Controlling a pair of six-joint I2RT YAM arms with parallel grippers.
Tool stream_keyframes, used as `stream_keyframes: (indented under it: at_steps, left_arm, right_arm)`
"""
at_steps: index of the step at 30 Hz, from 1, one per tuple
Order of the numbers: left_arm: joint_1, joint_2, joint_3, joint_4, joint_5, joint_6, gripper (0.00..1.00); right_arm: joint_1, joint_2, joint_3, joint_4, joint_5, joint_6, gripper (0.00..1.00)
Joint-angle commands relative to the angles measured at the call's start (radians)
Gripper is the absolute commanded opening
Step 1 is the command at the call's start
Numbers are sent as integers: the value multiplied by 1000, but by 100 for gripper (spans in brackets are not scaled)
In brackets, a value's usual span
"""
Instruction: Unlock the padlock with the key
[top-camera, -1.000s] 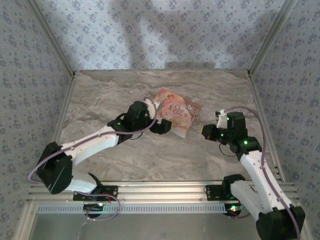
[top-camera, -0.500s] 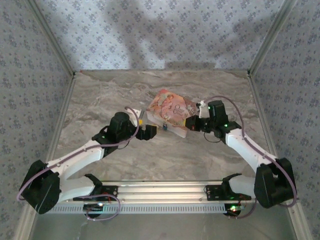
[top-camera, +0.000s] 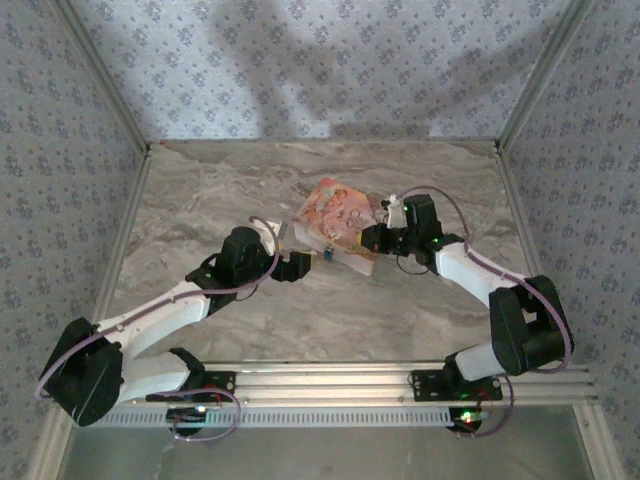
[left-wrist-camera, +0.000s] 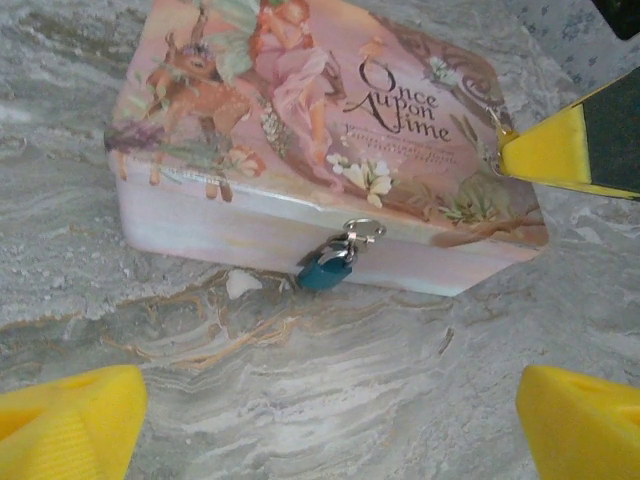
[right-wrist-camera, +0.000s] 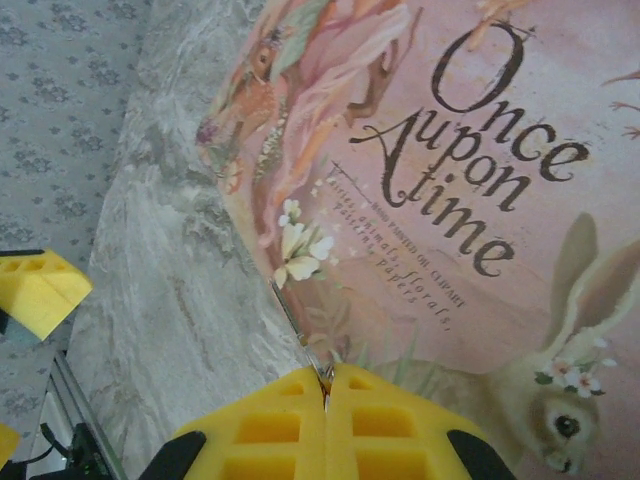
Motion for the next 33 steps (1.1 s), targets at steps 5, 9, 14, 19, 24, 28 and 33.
stream_keyframes:
  at_steps: [5,9,14,19,24,28,33]
  left_arm:
    - [-32,92,4,45,15,62,86]
    - [-34,156,11,100,43,81,80]
    - [-34,242,23,170,68,102,76]
    - [-34,308,36,231,101,116,73]
    - [-33,383,53,297,135,124,71]
    - [-34,442,69,354,156,132,69]
    - [-31,506,87,412,163,145,69]
  right_arm:
    - [8,27,-21,18,40,-15,0]
    - [7,41,-42,11,51,-22,0]
    - [8,56,-59,-7,64,-32,0]
    - [9,60,-74,-12,76,-35,0]
    - [11,60,-78,-16,76,-34,0]
    - [12,61,-78,-18,75,-33,0]
    - [13,57,-78,-18,77,-32,0]
